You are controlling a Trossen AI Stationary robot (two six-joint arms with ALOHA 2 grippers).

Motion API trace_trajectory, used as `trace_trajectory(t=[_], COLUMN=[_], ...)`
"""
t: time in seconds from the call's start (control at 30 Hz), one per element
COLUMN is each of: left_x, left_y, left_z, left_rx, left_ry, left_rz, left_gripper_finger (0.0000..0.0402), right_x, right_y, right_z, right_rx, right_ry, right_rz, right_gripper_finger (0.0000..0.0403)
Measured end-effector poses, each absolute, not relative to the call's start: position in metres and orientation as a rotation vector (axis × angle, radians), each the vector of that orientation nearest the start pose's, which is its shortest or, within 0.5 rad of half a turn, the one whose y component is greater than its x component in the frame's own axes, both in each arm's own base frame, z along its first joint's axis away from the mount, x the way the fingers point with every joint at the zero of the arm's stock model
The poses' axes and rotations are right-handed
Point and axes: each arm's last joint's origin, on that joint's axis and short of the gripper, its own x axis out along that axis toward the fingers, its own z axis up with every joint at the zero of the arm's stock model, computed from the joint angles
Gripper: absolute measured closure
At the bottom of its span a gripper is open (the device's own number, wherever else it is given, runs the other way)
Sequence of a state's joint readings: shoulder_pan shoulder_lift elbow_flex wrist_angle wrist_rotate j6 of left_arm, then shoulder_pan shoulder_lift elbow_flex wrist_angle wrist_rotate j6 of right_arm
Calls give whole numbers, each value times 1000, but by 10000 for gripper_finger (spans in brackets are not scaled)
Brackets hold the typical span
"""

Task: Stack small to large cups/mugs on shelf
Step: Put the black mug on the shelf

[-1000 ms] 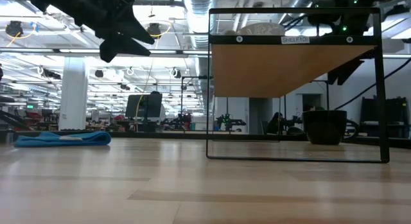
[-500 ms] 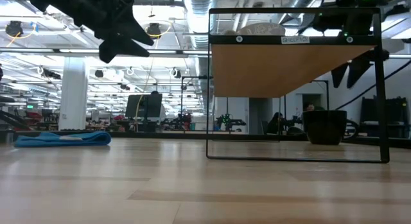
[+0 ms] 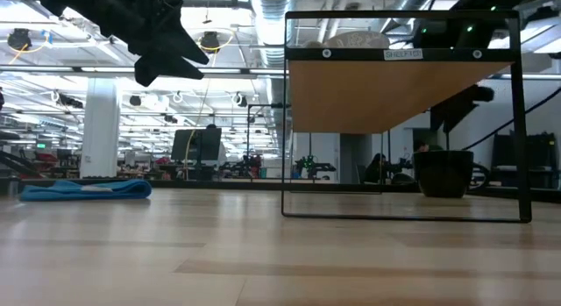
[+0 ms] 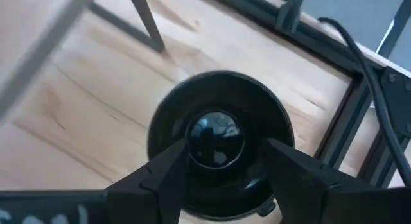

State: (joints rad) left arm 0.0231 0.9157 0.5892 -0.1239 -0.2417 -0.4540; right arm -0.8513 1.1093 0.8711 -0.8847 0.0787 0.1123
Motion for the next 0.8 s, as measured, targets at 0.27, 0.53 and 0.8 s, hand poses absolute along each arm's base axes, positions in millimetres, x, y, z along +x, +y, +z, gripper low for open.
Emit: trace_trajectory(t=[0.27, 0.53, 0.8], left_x=[197, 197, 197], left_y=[11, 10, 10], left_z=[249, 249, 249], left_rx=[-399, -418, -435], left_ry=[385, 391, 389], left_rz=[340, 311, 313], left_gripper_finger=[235, 235, 235], right_x=[142, 156, 159], right_y=[-168, -185, -188], right_z=[225, 245, 268], right_rx=[427, 284, 98], right_ry=[1251, 1252, 1279], right_rz=[-788, -741, -624], right_gripper_finger=[180, 180, 180])
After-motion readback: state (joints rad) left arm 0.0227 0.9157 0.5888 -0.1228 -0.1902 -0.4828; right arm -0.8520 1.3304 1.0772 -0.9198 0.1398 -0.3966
